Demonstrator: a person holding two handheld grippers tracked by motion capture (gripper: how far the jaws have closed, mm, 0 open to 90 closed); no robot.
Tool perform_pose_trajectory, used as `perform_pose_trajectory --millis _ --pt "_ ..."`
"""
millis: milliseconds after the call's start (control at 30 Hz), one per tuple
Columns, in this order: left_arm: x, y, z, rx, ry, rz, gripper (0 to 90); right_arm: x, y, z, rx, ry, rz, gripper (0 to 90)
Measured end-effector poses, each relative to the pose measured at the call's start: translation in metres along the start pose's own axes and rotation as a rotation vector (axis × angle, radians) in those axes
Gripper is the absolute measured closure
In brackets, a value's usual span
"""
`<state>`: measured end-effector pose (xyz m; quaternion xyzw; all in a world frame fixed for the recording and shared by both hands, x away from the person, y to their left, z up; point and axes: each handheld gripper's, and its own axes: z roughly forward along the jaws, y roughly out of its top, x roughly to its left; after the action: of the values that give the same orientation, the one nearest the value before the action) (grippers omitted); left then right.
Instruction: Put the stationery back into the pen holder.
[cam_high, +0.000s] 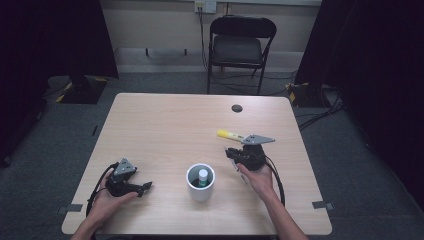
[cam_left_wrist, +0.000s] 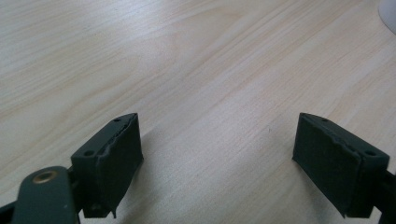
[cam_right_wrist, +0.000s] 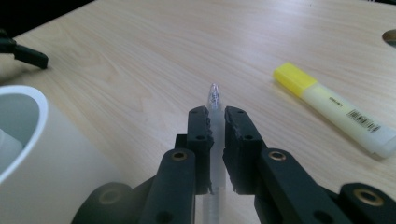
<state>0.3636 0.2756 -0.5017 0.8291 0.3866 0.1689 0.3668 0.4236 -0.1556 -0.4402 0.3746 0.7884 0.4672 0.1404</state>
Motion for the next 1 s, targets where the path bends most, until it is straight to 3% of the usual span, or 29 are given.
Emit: perform_pose_trajectory --millis 100,367,1000 --pt "0.000 0.000 0.000 0.000 -0.001 0.005 14.9 0.002 0.007 -0.010 -0.042 0.016 -0.001 80.6" --pt "0.000 0.000 0.000 -0.001 -0.002 0.002 15.0 0.014 0.022 -0.016 -0.088 0.050 -0.025 80.6" --pt "0.001 0.000 0.000 -0.001 -0.009 0.002 14.9 0.030 0.040 -0.029 -0.159 0.089 -0.044 80.6"
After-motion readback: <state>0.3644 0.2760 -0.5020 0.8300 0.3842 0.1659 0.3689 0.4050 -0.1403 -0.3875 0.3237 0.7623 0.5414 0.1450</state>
